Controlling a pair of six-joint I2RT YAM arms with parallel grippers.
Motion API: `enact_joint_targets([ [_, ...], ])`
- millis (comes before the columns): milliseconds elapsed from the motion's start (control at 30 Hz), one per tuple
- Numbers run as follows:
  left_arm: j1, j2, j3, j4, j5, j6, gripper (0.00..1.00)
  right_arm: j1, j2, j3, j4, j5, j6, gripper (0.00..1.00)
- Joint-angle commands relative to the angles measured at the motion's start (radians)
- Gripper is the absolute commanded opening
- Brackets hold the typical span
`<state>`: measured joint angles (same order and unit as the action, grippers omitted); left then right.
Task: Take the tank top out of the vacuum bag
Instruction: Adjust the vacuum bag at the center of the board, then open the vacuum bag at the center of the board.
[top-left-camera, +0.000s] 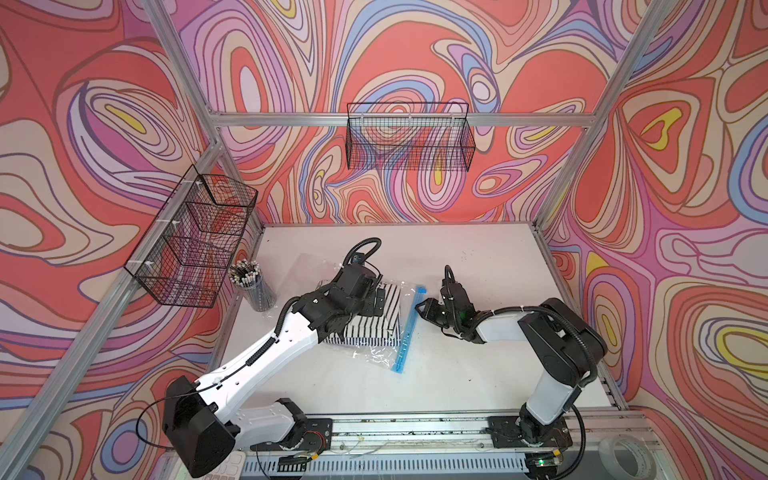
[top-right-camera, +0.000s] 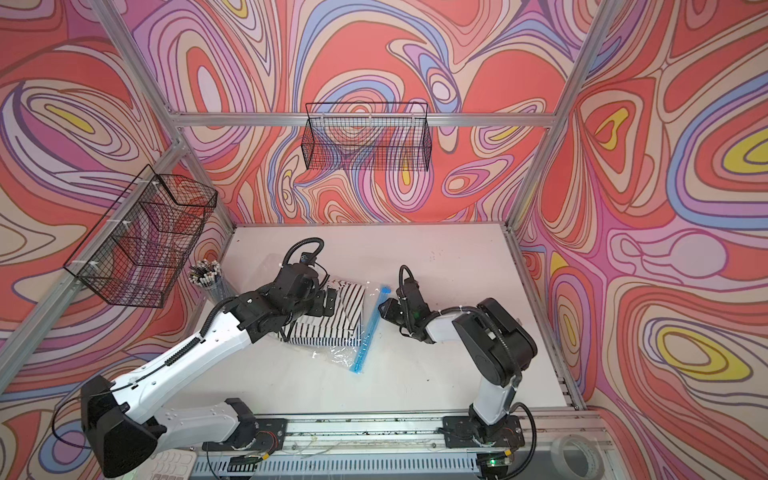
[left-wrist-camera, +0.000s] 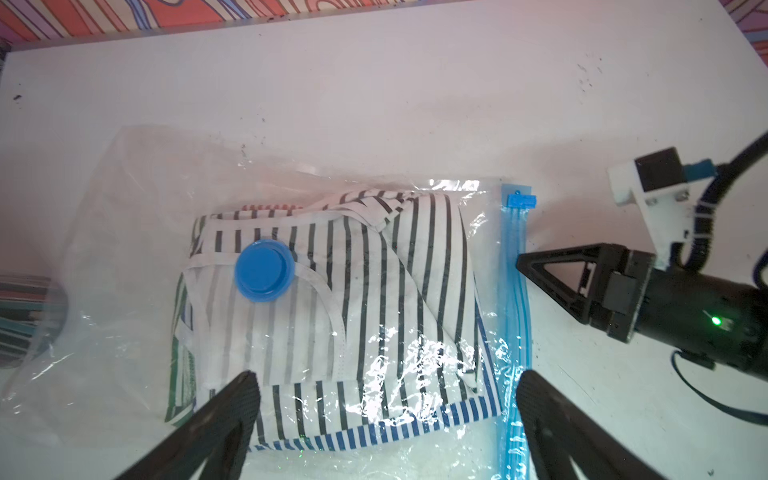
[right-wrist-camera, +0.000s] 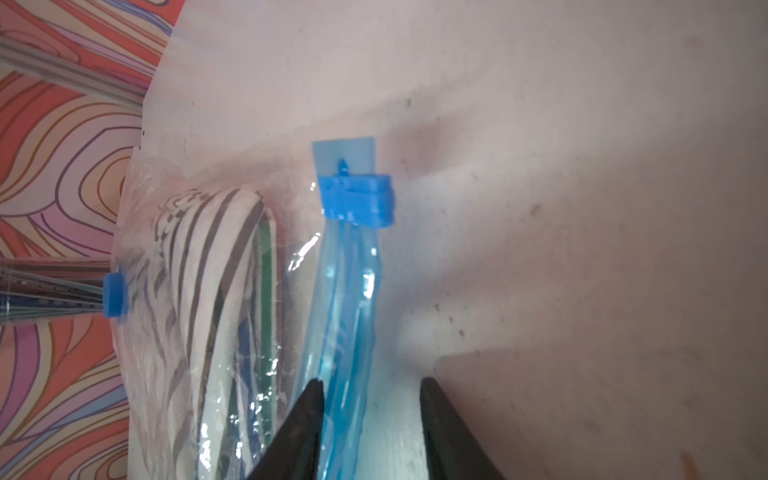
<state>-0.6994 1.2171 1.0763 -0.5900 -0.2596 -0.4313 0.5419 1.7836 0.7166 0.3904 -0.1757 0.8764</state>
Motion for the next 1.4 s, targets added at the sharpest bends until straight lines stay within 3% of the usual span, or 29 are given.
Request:
enact_joint_targets([
  [0, -0.004, -0.034, -0.030, 0.052, 0.073, -0.009, 0.99, -0.003, 0.025, 0.017, 0.049, -0.002, 0.003, 0.35],
  [167, -0.025, -0.037, -0.069, 0.075, 0.157, 0.037, 0.98, -0.003, 0.050, 0.062, 0.045, -0.021, -0.018, 0.31],
  [333, -0.105, -0.051, -0.152, 0.189, 0.293, 0.127, 0.97, -0.003, 0.058, 0.088, 0.044, -0.043, -0.016, 0.30],
  [467, -0.138, 0.000, -0.180, 0.222, 0.328, 0.156, 0.95, -0.003, 0.055, 0.120, 0.030, -0.055, -0.022, 0.24],
  [767, -0.176, 0.122, -0.190, 0.319, 0.250, 0.149, 0.85, -0.003, 0.040, 0.158, -0.006, -0.083, -0.031, 0.23],
  [867, -0.188, 0.179, -0.171, 0.344, 0.161, 0.125, 0.82, -0.004, 0.043, 0.152, 0.009, -0.095, -0.025, 0.23],
  [1367, -0.199, 0.350, -0.109, 0.384, 0.075, 0.042, 0.70, -0.018, 0.068, 0.131, 0.096, -0.154, 0.028, 0.24],
])
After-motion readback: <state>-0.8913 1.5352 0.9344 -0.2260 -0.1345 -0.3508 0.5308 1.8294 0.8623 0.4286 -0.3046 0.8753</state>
